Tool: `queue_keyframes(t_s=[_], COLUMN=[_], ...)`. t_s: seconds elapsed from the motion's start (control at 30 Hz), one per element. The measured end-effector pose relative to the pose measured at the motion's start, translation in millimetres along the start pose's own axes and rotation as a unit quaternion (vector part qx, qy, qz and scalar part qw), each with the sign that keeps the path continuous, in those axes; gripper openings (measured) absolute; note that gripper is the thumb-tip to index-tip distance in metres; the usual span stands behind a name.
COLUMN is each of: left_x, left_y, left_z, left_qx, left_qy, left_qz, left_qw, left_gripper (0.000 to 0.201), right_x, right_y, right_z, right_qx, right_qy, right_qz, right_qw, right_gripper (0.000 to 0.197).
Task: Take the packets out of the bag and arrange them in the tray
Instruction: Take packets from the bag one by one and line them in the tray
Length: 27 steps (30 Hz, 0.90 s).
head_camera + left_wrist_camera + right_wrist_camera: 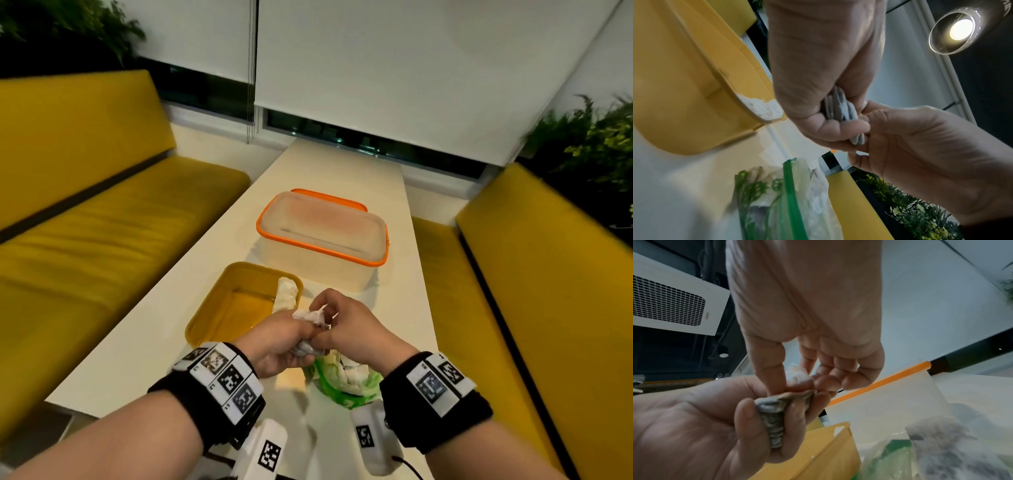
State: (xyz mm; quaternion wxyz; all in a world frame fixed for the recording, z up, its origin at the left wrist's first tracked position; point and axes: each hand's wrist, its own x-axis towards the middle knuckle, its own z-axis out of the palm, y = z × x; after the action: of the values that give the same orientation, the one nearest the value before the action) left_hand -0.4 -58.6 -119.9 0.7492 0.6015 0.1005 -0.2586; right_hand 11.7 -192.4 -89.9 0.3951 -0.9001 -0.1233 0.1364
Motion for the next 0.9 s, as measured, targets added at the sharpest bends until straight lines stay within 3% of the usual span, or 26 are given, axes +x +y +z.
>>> queue_keyframes(t_s=[0.2,0.5,0.67,0.8,0.9], left_x=[1,1,-6,-8,-9], left_y=[5,3,8,10,20], left_z=[2,0,-16,-38,-57], left_qx=[0.018,0.011,0.001,-0.051,-0.142], left_qy=[0.006,-0.018,-0.001,0.069,0.147], left_qz=[0.007,-0.006,-0.005,0.024,0.052], left_qw=[1.000,1.000,1.000,0.996,0.978], left_gripper=[0.019,0.009,0.018,0.022,0.007], right_x=[3,1,8,17,22], right_y=[10,21,6,-4,-8], right_z=[-6,-7,-3,-4,2], right_qx=[0.003,0.100,0.135,0.099,0.052], right_qy=[0.061,0.131,0.136,0.173,0.175], right_qz=[-0.008,0.020,0.021,0.010,0.009], right_qw=[0.998,0.986,0.981,0.980,0.983], right_gripper=[0.015,0.016,0.018,0.010,0.011])
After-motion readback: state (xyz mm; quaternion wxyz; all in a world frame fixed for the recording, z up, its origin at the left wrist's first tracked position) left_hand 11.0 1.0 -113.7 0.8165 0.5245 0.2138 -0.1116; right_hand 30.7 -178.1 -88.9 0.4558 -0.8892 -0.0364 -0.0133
